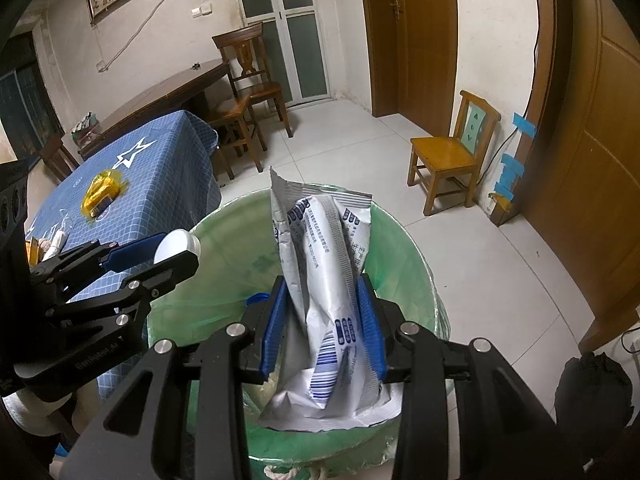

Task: Collect trash
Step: 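Open both grippers to drop the lid and snack bag into the bin, then move both open grippers back toward the trash on the table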

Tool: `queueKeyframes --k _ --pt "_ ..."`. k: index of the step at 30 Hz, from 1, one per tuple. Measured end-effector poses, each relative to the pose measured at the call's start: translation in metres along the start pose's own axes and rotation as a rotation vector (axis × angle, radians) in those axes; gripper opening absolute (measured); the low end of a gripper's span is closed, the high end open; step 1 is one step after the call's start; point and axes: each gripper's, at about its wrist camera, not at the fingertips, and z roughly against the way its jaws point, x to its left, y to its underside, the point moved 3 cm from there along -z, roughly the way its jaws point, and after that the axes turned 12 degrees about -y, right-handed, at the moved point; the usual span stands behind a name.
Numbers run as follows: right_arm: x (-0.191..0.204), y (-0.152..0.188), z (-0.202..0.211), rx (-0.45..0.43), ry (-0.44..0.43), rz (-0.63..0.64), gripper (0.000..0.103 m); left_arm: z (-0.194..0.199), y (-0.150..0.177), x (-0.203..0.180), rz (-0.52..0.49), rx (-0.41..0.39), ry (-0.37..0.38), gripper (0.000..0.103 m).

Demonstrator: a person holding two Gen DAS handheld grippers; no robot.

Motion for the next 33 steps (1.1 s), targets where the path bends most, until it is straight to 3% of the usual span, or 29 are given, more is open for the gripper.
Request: queueKeyframes --k 2,5,19,33 --pt "0.0 -0.001 0.001 -0.007 -0.01 -0.003 0.039 0.001 -0.001 0.0 0.0 -0.003 -0.008 0.064" --pt "0.002 -0.001 0.003 -0.022 -0.012 -0.004 0.049 0.002 -0.001 0.002 0.002 -0.005 -0.018 0.072" --pt "-0.002 0.004 0.025 -0.079 -0.002 -0.015 0.054 0.005 0.003 0.002 0.005 0.009 -0.032 0.074" --pt "0.019 0.012 0.05 -0.132 0.001 0.034 0.06 0.037 0.002 0.003 0.004 -0.014 -0.033 0.074"
